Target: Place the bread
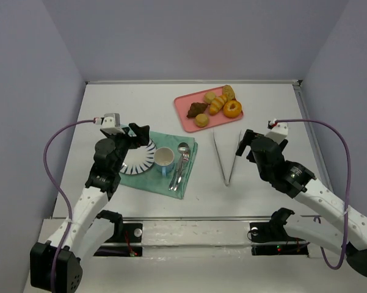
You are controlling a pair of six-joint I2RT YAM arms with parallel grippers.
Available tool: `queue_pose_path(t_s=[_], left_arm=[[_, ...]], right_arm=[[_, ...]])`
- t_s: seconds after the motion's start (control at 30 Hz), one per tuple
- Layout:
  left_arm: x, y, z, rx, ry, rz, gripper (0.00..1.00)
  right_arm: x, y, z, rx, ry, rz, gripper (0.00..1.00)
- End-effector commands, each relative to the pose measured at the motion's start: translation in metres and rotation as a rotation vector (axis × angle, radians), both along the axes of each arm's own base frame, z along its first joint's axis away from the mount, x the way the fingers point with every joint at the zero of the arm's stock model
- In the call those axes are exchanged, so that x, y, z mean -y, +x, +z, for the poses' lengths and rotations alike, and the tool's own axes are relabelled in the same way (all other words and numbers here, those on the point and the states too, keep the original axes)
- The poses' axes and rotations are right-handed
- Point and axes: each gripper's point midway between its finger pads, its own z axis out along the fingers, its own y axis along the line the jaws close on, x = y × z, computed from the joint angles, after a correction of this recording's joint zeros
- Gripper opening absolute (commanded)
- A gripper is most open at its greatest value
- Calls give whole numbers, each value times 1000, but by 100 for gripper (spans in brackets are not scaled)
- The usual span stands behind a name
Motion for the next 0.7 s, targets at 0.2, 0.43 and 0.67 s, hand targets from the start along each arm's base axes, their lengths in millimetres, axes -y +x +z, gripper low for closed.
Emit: queue_pose_path(t_s=[0.2,0.43,0.67], left_arm=[[36,-6,61,-29,-81,-193,99],[-8,-14,32,-66,-222,64,99],[-17,-12,24,-145,-166,121,99]], right_arm=[[-21,7,-12,-17,-2,78,100],[-54,10,-72,-206,-62,201,100],[-75,20,-128,-390,-134,260,100]])
